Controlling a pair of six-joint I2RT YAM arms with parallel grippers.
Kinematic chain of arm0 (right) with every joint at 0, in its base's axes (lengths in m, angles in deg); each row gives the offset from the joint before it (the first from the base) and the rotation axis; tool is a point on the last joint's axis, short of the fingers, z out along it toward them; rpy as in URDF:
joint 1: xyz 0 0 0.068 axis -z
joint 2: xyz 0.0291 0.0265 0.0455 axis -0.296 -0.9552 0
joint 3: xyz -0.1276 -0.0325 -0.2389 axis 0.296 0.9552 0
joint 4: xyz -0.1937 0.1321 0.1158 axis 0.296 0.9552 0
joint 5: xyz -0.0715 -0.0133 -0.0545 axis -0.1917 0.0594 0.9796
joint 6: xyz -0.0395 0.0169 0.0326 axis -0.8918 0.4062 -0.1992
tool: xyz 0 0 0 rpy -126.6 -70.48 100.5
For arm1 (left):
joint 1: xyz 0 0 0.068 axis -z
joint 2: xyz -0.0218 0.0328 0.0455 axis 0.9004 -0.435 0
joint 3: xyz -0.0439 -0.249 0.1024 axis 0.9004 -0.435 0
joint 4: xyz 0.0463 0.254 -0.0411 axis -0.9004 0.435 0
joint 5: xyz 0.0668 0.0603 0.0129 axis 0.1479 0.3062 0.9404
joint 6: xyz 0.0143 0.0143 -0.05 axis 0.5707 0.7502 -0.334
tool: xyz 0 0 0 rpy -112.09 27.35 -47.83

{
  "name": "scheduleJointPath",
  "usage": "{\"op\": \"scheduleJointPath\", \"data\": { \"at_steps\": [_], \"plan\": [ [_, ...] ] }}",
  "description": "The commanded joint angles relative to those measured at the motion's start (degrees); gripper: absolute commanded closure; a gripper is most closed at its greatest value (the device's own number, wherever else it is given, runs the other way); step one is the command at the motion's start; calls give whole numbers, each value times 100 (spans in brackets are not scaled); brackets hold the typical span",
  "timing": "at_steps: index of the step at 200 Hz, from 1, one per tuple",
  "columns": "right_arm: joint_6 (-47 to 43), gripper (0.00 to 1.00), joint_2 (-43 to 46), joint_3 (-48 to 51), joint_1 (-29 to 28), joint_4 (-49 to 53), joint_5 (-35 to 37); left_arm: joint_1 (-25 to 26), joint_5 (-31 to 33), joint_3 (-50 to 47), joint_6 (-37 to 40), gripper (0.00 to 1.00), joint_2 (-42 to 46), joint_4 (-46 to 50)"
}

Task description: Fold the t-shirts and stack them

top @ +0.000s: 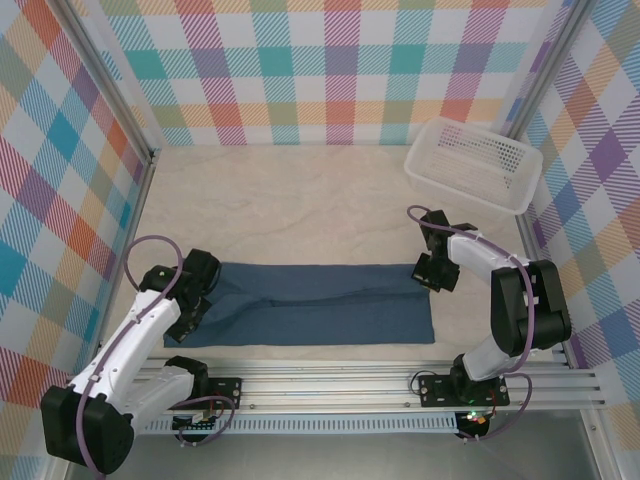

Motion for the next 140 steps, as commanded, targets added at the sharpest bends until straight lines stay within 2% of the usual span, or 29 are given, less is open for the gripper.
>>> {"op": "scheduleJointPath", "data": {
  "at_steps": [1, 22, 30, 36, 59, 75, 91, 114, 124, 140],
  "plan": [
    [89, 100, -30, -61, 24, 226, 149, 70, 260, 6, -227, 100, 93, 257],
    [139, 100, -81, -66, 27, 265, 179, 82, 93, -151, -308, 100, 41, 141],
    [162, 96, -75, -57, 21, 262, 178, 100, 59, -193, -373, 100, 30, 127],
    [181, 92, -59, -57, 27, 284, 202, 107, 42, -208, -392, 96, 33, 108],
    [310, 73, 209, -83, 23, 449, 421, 115, 176, -79, -375, 69, 78, 166],
    [369, 65, 592, -91, 23, 481, 512, 108, 360, 276, -72, 63, 66, 173],
    [371, 64, 988, -64, -33, 333, 444, 108, 569, 685, 252, 63, -34, 99],
    [376, 73, 1182, -4, -203, -67, -89, -81, 388, 941, 999, 64, -282, -629],
    [444, 74, 1165, 11, -339, -177, -286, -384, 203, 1042, 1240, 65, -504, -804],
    [395, 76, 1116, 295, -393, -938, -1156, -1322, -440, 1173, 1925, 68, -936, -1079]
  ]
}}
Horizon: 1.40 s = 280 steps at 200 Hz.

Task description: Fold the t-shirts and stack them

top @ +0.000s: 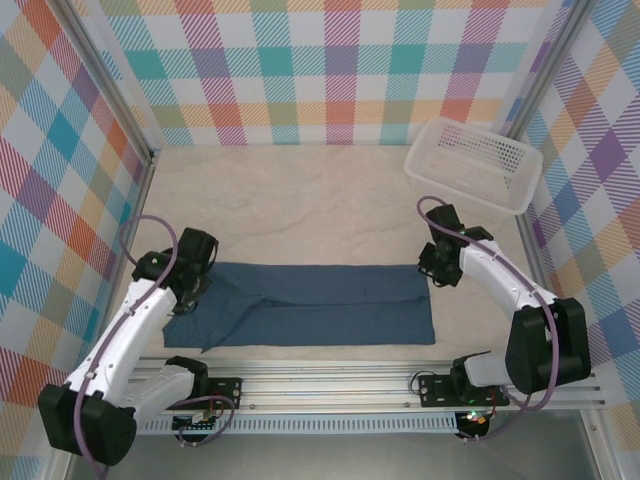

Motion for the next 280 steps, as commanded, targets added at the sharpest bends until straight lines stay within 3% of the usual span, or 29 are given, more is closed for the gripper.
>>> {"op": "scheduleJointPath", "data": {
  "at_steps": [1, 14, 32, 80, 123, 170, 199, 280],
  "plan": [
    [63, 76, -93, 295, -151, -844, -1133, -1033, -647, 188, 1168, 69, -524, -552],
    [242, 81, -164, 493, -146, -1064, -1371, -1721, -1395, 217, 1646, 77, -927, -882],
    [357, 86, -306, 671, -95, -856, -1316, -1799, -1642, 295, 1968, 82, -1331, -1054],
    [441, 89, -480, 1122, 103, -309, -1006, -1978, -2108, -606, 1896, 75, -1666, -1422],
    [292, 92, -492, 1093, 101, -223, -947, -2189, -2505, -775, 2144, 72, -1759, -1869],
    [170, 91, -593, 862, 101, -185, -954, -2182, -2630, -1234, 2147, 71, -1665, -2139],
    [180, 90, -622, 887, 101, -254, -1023, -2183, -2217, -1236, 2250, 71, -1755, -1999],
    [208, 90, -657, 923, 101, -361, -1096, -2170, -2341, -1684, 2444, 63, -1485, -2853]
  ]
}}
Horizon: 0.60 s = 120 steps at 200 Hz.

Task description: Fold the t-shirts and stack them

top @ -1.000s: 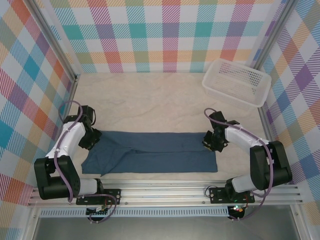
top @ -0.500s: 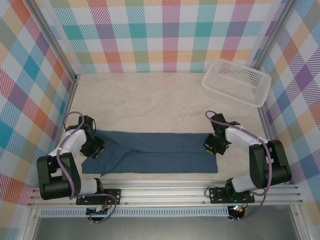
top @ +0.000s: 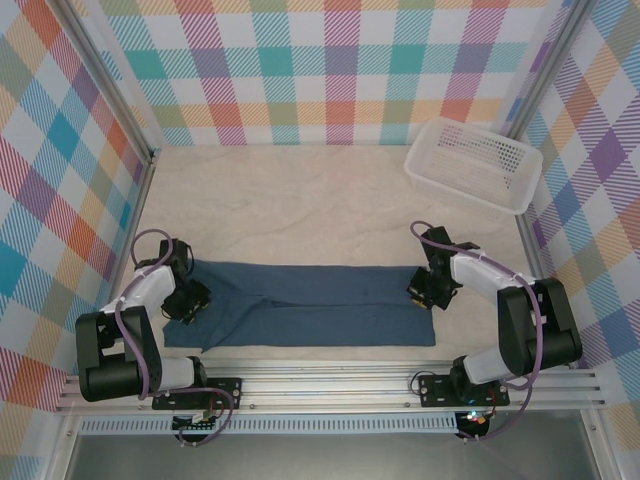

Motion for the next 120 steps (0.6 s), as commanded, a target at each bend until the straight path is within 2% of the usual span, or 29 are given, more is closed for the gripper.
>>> {"op": "scheduleJointPath", "data": {
  "at_steps": [1, 87, 120],
  "plan": [
    [-55, 90, -113, -43, 18, 27, -66, -38, -33, -101, 135, 63, 169, -317],
    [-65, 92, -122, -59, 13, 51, -57, 83, -112, 129, -6, 78, 327, -38],
    [-72, 92, -118, -78, 13, 70, -43, 137, -42, 262, -49, 79, 356, 148]
  ]
}}
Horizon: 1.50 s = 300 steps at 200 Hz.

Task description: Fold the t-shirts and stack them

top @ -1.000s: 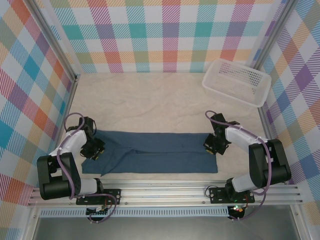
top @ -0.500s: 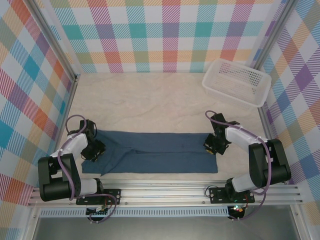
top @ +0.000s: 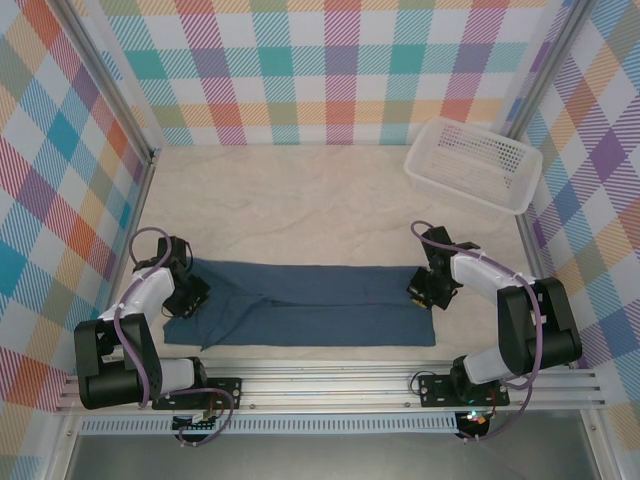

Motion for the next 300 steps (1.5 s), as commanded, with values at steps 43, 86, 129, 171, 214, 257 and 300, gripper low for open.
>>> {"op": "scheduleJointPath", "data": {
  "at_steps": [43, 86, 129, 171, 214, 257, 300],
  "plan": [
    [-88, 93, -129, -112, 15, 96, -26, 128, 174, 299, -112, 76, 156, 505],
    [-96, 93, -147, -122, 14, 96, -25, 198, 77, 301, -172, 75, 76, 398],
    [-91, 93, -146, -122, 14, 94, -14, 287, 23, 337, -235, 75, 14, 336],
    [-83, 93, -155, -108, 15, 92, -11, 371, 32, 395, -233, 75, -14, 397],
    [-80, 93, -196, -144, 14, 85, -16, 451, 140, 473, -291, 75, -86, 609],
    [-88, 93, -225, -192, 14, 101, 5, 521, 176, 477, -322, 74, -227, 850],
    [-80, 93, -230, -191, 13, 106, 10, 619, 143, 524, -412, 74, -199, 894]
  ]
}}
